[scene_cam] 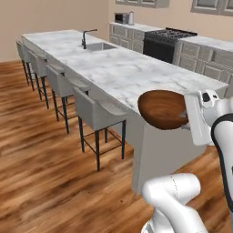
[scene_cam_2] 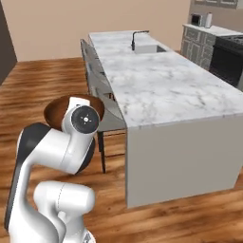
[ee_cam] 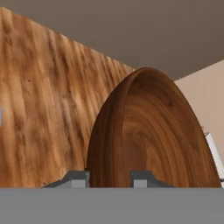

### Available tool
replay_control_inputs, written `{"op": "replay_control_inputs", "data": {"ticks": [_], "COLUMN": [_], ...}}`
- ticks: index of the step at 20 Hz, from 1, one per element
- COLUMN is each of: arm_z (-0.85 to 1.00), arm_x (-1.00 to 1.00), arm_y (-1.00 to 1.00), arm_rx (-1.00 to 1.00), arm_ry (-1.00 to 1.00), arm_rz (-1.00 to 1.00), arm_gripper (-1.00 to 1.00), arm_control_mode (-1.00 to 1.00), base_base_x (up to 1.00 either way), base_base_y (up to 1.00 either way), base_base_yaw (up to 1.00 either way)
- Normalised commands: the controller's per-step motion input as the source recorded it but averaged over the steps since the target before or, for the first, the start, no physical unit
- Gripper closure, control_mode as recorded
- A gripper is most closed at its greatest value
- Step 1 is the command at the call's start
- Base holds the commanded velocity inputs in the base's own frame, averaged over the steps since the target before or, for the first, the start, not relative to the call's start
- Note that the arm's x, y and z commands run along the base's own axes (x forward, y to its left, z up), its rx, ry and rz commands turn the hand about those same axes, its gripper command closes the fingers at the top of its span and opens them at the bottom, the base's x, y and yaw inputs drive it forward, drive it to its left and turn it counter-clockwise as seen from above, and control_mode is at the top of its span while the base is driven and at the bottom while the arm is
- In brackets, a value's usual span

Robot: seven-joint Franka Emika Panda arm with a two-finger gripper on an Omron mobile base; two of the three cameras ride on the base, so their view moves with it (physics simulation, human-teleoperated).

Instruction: Pick up the bowls from the cabinet and place each bowl in front of a stool on the dining counter.

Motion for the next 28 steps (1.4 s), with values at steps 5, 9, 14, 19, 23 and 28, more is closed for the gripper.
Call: {"op": "replay_control_inputs", "data": {"ticks": [5, 9, 14, 19, 23, 28], "arm_z": [0.0, 0.0, 0.0, 0.0, 0.0, 0.0], "arm_x": [0.0, 0.0, 0.0, 0.0, 0.0, 0.0], "arm_y": [0.0, 0.0, 0.0, 0.0, 0.0, 0.0], "arm_rx": [0.0, 0.0, 0.0, 0.0, 0.0, 0.0], "arm_ry": [0.0, 0.0, 0.0, 0.0, 0.0, 0.0], "arm_rz": [0.0, 0.0, 0.0, 0.0, 0.0, 0.0], "arm_gripper": [1.0, 1.0, 1.0, 1.0, 1.0, 1.0], "arm_control_mode": [1.0, 1.0, 1.0, 1.0, 1.0, 1.0], "base_base_x": [0.06, 0.27, 0.55, 0.45, 0.61, 0.66], "base_base_y": [1.0, 1.0, 1.0, 1.0, 0.98, 0.96], "base_base_yaw": [-0.54, -0.52, -0.43, -0.41, -0.39, -0.3]}}
